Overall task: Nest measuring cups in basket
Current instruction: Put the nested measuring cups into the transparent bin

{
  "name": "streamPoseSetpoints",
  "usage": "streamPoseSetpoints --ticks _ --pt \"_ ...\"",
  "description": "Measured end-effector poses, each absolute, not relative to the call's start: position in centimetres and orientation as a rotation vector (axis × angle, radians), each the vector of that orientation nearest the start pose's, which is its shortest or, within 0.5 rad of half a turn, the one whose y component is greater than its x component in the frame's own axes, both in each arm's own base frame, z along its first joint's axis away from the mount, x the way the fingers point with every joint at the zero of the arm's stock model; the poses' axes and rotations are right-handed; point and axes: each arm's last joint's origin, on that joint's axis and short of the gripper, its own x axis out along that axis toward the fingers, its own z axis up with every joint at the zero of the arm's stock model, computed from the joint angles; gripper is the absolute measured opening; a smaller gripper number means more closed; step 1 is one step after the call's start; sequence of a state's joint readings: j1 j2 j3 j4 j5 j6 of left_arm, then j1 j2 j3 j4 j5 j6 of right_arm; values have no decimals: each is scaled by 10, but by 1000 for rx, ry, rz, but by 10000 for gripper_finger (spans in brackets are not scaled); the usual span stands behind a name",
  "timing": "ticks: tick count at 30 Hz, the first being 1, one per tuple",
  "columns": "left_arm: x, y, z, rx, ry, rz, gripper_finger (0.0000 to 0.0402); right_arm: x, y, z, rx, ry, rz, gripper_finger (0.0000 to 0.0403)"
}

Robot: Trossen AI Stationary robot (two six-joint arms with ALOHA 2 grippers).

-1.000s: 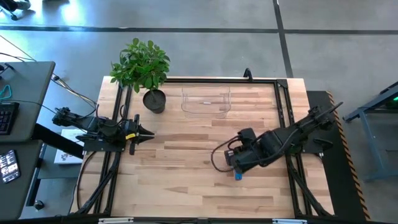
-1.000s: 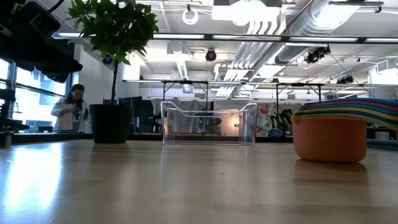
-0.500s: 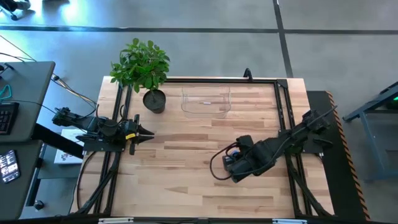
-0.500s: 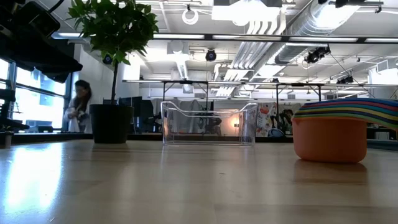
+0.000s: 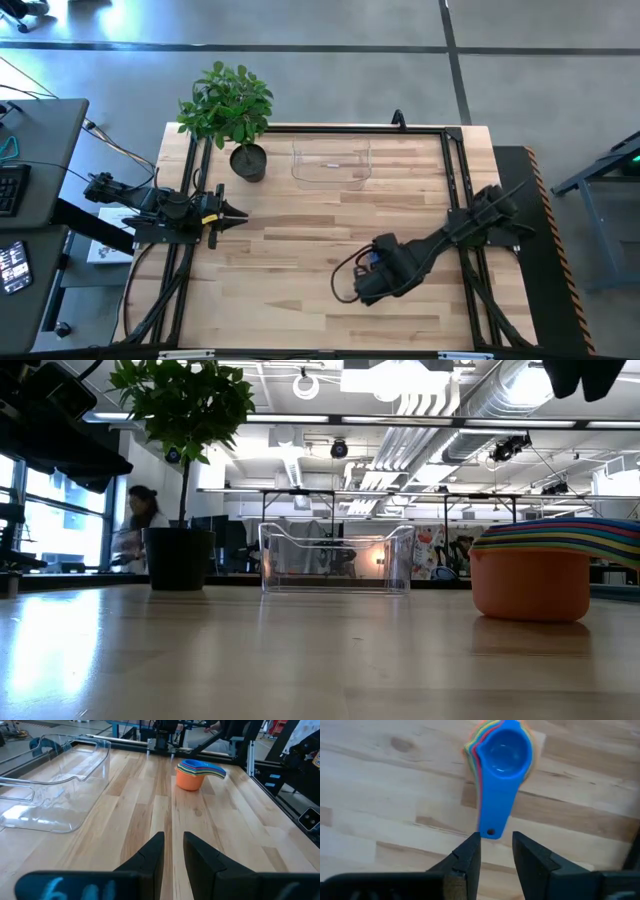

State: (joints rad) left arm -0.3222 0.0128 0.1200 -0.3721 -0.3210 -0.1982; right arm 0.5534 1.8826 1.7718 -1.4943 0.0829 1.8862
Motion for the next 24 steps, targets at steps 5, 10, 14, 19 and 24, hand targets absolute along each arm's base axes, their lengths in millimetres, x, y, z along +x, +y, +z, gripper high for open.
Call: streamPoseSetpoints --ticks 5,10,14,19,24 --pt "84 -18 168 -113 251 23 62 296 186 287 957 1215 -1093 120" --pt "84 -18 168 -113 251 24 62 292 191 279 919 1174 -1102 175" --pt "84 -18 168 -113 251 24 62 292 194 267 927 1173 -1097 226" --pt "84 -18 168 -113 251 23 62 292 193 246 946 1163 -1119 262" --pt "84 -18 168 -113 251 23 62 293 191 223 981 1161 -1115 266"
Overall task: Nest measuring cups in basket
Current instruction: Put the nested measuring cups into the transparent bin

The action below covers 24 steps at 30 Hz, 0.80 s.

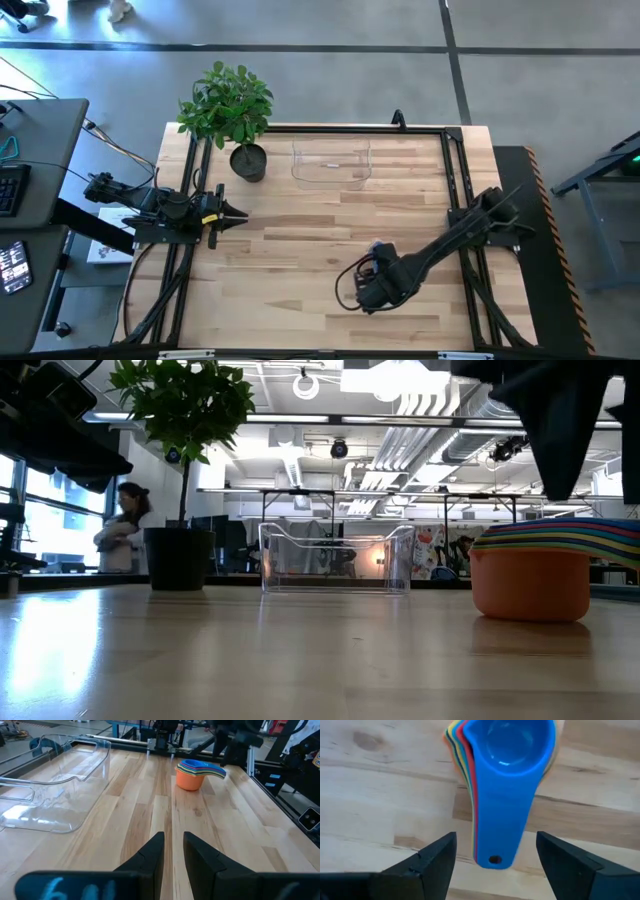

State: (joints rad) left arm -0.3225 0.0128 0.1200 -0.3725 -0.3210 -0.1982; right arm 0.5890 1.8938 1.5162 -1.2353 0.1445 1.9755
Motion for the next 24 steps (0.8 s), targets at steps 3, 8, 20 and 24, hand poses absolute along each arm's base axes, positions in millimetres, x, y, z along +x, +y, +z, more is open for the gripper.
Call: streamPoseSetpoints --ticks 3,8,20,24 --pt "84 -18 168 -113 251 24 62 293 190 213 1003 1155 -1120 266" --pt "84 -18 168 -113 251 24 62 292 186 203 1013 1140 -1132 266" --pt "84 -18 168 -113 251 24 62 298 167 179 1031 1220 -1098 266" --pt "84 -18 168 -113 251 24 62 299 166 179 1042 1250 -1100 265"
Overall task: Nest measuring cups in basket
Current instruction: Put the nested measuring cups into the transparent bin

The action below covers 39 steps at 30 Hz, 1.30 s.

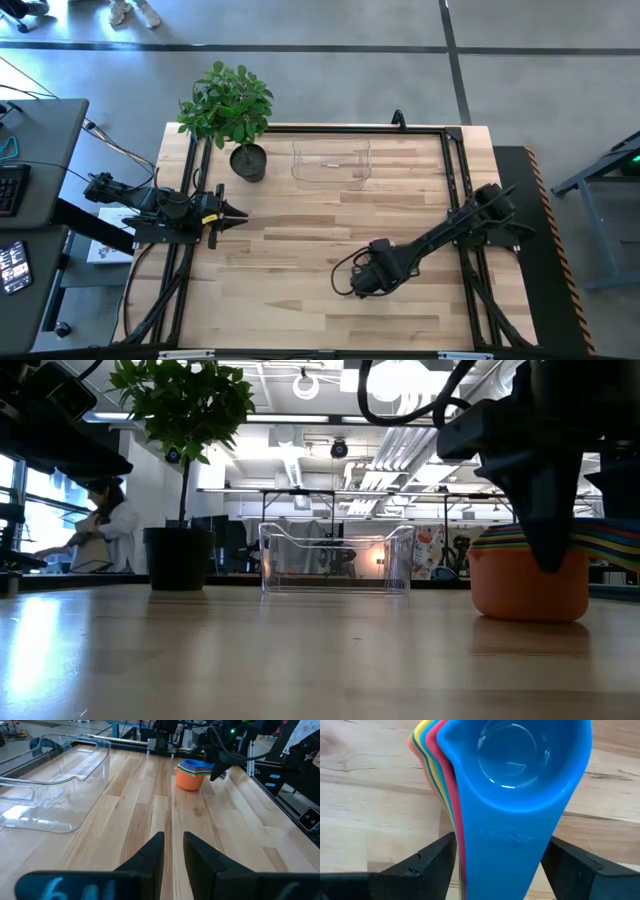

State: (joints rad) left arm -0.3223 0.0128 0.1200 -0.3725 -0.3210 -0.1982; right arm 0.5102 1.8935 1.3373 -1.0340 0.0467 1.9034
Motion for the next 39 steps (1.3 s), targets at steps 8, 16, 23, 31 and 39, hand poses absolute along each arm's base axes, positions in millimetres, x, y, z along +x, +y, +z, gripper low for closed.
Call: streamPoseSetpoints --ticks 8,16,23,31,39 --pt "84 -18 168 -113 251 24 62 298 167 179 1059 1290 -1097 233" --pt "84 -18 168 -113 251 24 62 298 167 179 1068 1292 -1099 151" --pt "84 -18 168 -113 251 24 62 298 167 179 1076 1298 -1095 129" --pt "84 -18 168 -113 251 24 62 299 167 179 1076 1301 -1086 129" --pt "84 -18 168 -113 251 24 62 299 168 179 1064 1315 -1070 128"
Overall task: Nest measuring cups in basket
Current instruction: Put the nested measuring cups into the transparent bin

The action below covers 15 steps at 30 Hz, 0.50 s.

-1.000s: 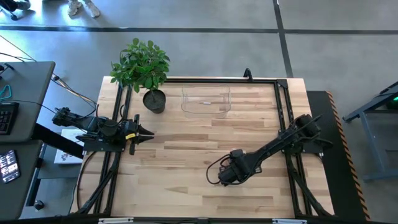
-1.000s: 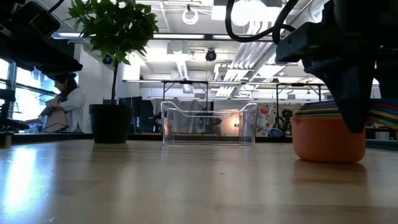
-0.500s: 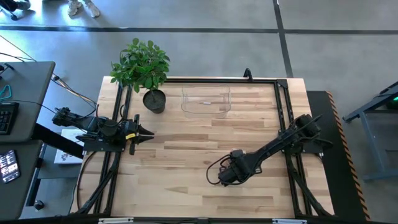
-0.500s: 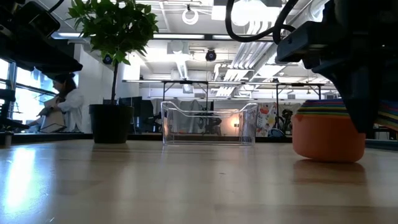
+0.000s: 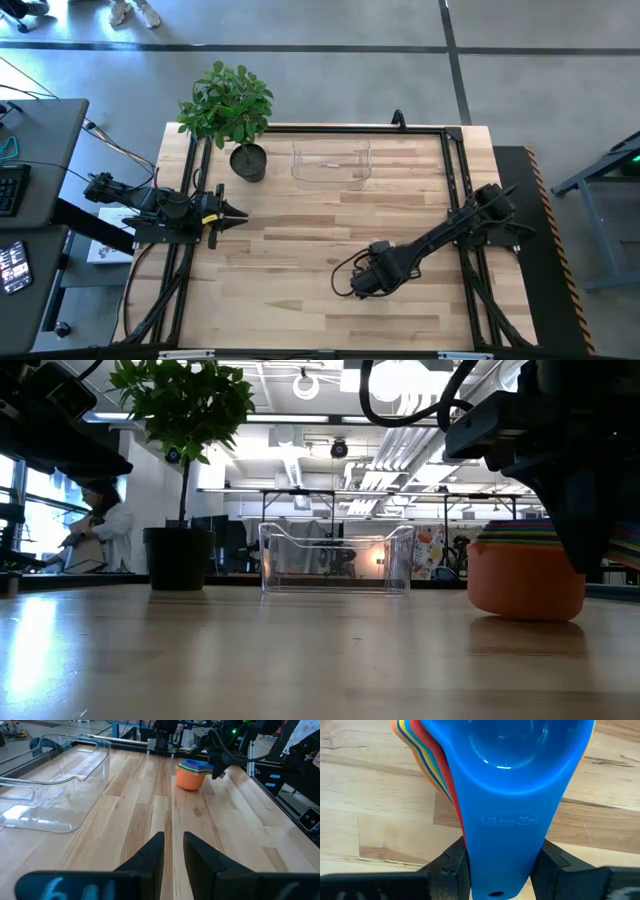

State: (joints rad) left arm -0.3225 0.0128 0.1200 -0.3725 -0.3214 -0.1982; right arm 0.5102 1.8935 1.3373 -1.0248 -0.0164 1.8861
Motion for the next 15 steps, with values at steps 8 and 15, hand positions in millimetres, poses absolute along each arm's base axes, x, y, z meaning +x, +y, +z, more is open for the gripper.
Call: streamPoseSetpoints --ticks 8,15 --pt "84 -18 168 -113 251 24 62 299 168 180 1073 1331 -1051 128" --pt "84 -18 168 -113 250 24 62 302 170 183 1078 1293 -1031 128"
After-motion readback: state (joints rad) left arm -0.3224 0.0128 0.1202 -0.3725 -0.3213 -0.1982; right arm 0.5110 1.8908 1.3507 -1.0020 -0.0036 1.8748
